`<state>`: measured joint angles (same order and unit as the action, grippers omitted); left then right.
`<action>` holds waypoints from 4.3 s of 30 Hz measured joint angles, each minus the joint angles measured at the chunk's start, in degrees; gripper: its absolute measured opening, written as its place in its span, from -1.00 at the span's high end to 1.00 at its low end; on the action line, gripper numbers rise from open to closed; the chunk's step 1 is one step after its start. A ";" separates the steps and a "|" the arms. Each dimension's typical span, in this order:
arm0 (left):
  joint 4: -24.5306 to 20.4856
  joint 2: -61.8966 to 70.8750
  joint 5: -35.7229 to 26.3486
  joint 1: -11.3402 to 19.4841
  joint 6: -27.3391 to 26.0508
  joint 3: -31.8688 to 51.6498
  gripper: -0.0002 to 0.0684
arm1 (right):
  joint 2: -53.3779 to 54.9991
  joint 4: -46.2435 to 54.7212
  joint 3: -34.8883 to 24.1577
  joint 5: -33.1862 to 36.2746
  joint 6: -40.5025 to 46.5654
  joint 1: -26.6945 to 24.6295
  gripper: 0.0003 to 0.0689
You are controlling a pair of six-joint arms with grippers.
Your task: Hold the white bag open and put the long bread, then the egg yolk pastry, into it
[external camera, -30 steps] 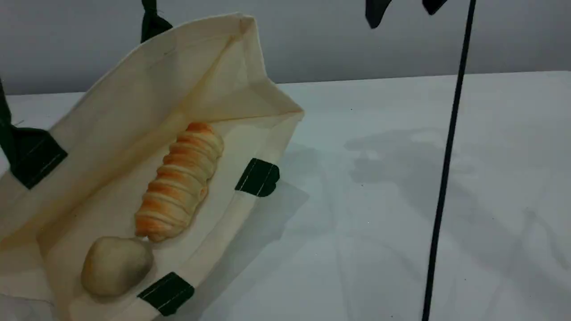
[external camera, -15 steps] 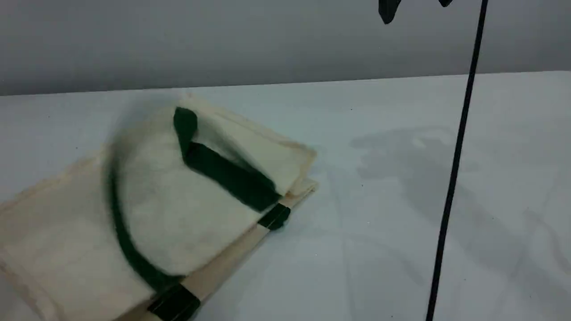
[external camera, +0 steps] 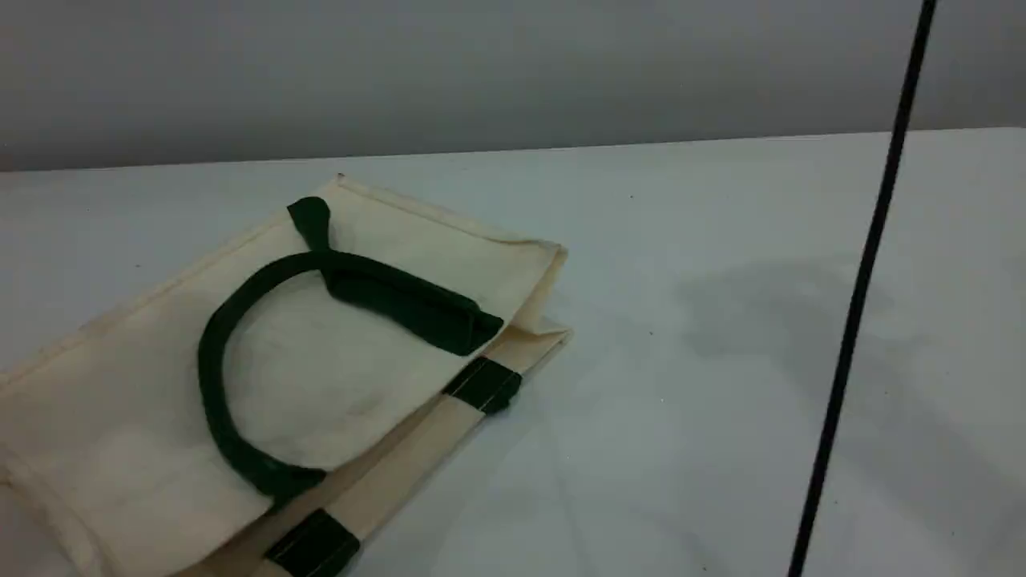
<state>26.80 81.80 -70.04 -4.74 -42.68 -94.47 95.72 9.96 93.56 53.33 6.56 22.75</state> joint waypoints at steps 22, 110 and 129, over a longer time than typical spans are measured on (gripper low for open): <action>-8.90 -27.71 -0.03 0.00 18.06 5.02 -0.29 | -38.47 -7.25 -8.93 13.64 -3.23 0.06 -0.71; -19.41 -79.12 7.81 0.00 33.56 65.46 -0.29 | -95.72 -12.82 -64.50 7.70 -8.14 0.00 -0.55; -19.10 -81.86 7.74 5.83 33.56 65.34 -0.29 | -95.72 -13.13 -64.50 7.70 -8.19 -23.97 -0.55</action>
<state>7.70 -0.06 -62.30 1.09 -9.12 -29.13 0.00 -3.17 29.06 61.03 -1.63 -1.22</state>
